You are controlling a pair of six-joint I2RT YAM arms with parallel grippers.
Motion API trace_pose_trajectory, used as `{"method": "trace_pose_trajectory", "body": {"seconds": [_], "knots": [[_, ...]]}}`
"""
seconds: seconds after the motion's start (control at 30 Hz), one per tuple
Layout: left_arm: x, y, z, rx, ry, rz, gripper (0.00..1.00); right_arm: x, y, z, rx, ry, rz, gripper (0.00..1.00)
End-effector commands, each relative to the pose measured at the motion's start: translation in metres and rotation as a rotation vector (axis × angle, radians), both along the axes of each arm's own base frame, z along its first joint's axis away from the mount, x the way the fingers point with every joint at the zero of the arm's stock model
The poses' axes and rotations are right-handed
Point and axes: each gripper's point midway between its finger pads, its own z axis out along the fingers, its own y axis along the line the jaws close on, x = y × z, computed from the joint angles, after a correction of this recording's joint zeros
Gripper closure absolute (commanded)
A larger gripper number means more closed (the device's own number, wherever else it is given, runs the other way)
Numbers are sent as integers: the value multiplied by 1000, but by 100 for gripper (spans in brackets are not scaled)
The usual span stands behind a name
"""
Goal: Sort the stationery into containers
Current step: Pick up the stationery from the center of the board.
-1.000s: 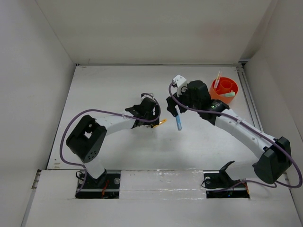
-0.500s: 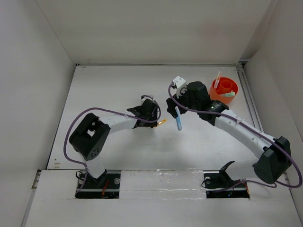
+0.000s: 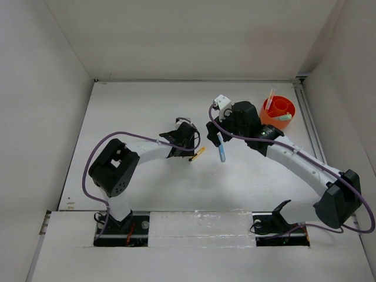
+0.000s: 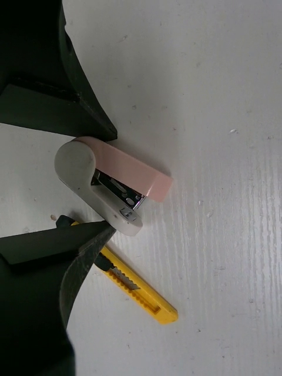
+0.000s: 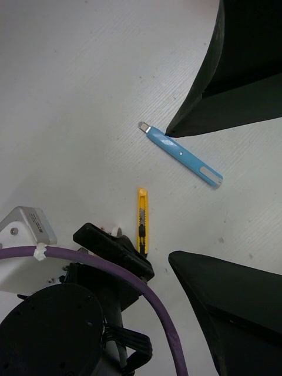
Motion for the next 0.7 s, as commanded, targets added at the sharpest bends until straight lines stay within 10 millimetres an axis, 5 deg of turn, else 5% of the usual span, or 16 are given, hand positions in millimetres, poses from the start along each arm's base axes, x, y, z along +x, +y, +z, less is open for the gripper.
{"method": "trace_pose_trajectory", "body": {"seconds": [0.0, 0.27, 0.4, 0.47, 0.6, 0.67], "knots": [[1, -1, 3, 3, 7, 14, 49, 2, 6, 20, 44, -58, 12, 16], [-6, -2, -13, 14, 76, 15, 69, 4, 8, 12, 32, -42, 12, 16], [-9, -4, -17, 10, 95, 6, 84, 7, 10, 12, 50, -39, 14, 15], [-7, -8, -18, -1, 95, 1, 100, 10, 8, 6, 65, -20, 27, 15], [-2, -16, -15, -22, 87, -6, 100, 13, 7, 2, 112, 10, 50, 15], [7, -24, 4, -70, 32, -9, 100, 17, 1, 2, 117, 12, 36, 15]]}}
